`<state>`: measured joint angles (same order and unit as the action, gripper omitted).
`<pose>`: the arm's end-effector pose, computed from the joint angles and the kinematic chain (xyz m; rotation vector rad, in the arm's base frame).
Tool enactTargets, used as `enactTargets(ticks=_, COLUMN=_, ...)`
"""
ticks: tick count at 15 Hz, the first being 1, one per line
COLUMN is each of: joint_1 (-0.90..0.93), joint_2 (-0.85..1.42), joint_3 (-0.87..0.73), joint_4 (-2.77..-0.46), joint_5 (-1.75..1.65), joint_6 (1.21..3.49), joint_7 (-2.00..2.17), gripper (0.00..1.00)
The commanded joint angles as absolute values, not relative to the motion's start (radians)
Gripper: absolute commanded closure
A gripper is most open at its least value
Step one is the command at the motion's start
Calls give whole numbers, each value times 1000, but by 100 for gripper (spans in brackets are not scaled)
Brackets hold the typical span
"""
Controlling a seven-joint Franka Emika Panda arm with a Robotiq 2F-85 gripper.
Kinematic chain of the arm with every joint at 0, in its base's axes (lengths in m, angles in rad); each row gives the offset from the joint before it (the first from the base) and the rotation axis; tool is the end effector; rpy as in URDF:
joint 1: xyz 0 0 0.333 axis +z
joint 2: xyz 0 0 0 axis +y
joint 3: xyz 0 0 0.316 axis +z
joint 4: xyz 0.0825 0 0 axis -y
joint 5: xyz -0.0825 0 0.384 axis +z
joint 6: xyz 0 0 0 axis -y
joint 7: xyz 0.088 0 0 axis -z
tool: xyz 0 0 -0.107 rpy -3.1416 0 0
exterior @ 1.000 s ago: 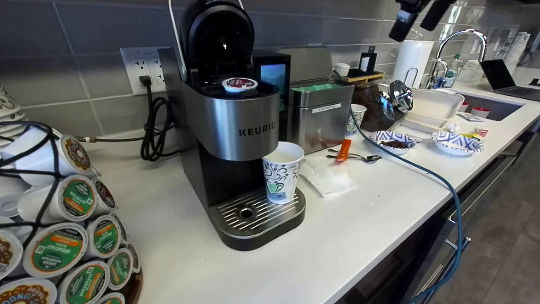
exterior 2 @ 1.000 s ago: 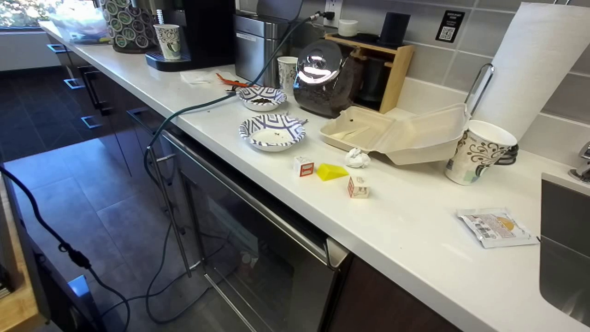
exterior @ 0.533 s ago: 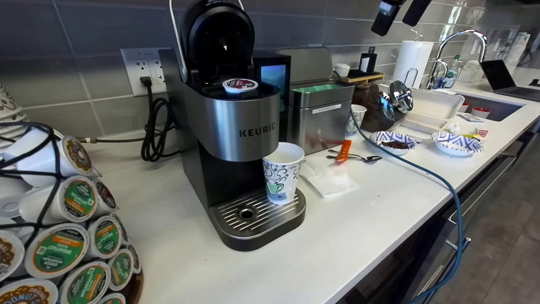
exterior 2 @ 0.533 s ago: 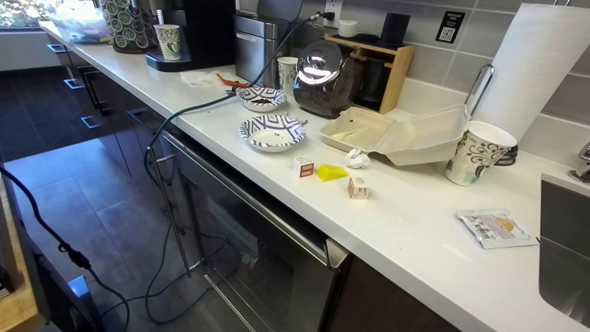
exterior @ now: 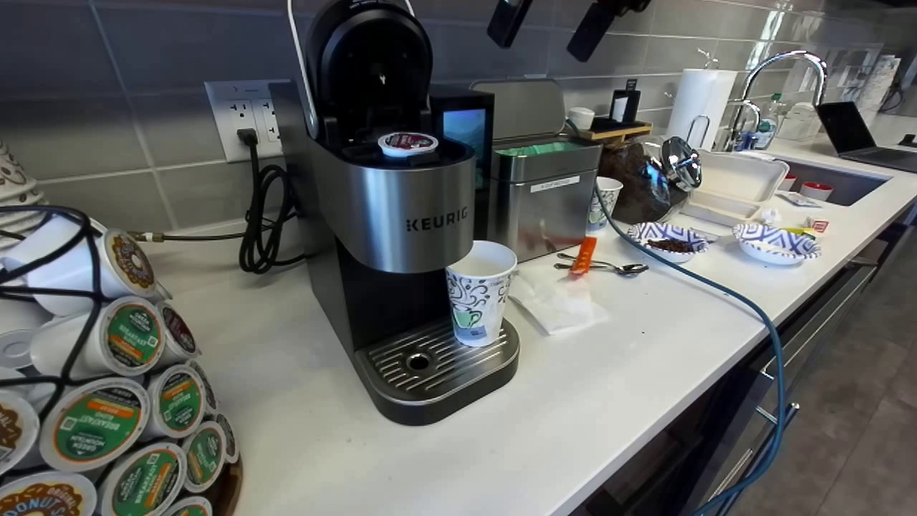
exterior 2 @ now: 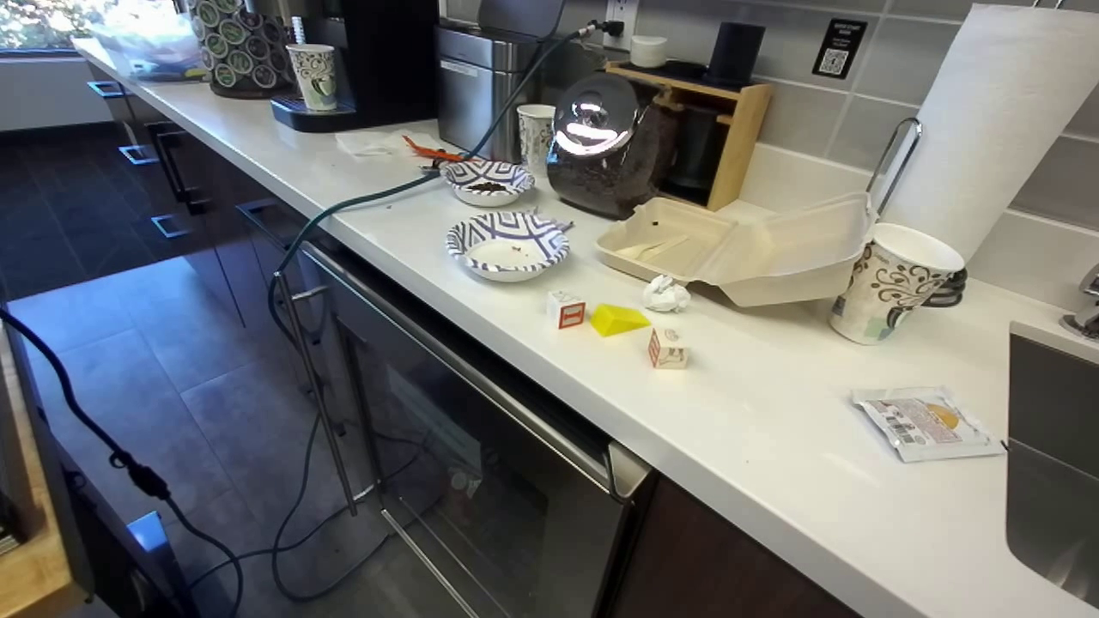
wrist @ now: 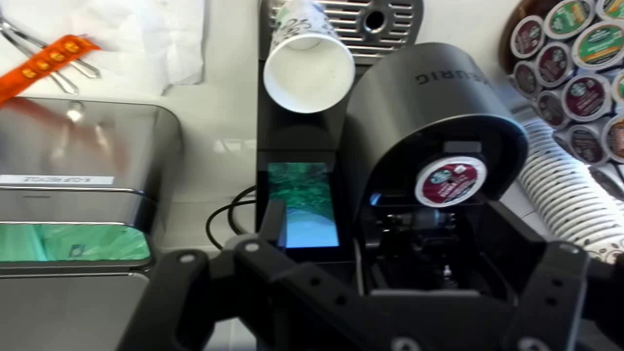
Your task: Remove the coffee pod from the coffeemaker.
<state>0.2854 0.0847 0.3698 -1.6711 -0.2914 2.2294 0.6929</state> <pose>0.5083 0.3682 0.6007 -2.9269 -0.1115 -0.7828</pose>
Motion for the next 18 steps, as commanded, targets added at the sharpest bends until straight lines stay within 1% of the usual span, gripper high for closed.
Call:
enactTargets(ticks=1, joint_1=356, joint_2=154, joint_3=360, joint_4=-1583, joint_5=-271, joint_6=2177, joint_7=658, gripper=0)
enactTargets(ticks=2, joint_1=353, joint_2=122, joint_3=338, joint_4=-1630, joint_5=-285, joint_6=2222, joint_7=684, gripper=0)
enactTargets(ticks=5, joint_1=376, joint_2=144, joint_3=339, joint_4=-1605, joint_5=-284, joint_6=2208, joint_7=677, gripper=0)
enactTargets(ticks=10, joint_1=428, joint_2=276, joint_3=315, joint_4=-1479, joint_5=-353, joint_6=2178, joint_7=671, gripper=0)
enactTargets(ticks=18, joint_1=542, joint_2=448, joint_3=218, joint_4=-1265, joint_5=-401, joint_6=2140, joint_7=690, gripper=0)
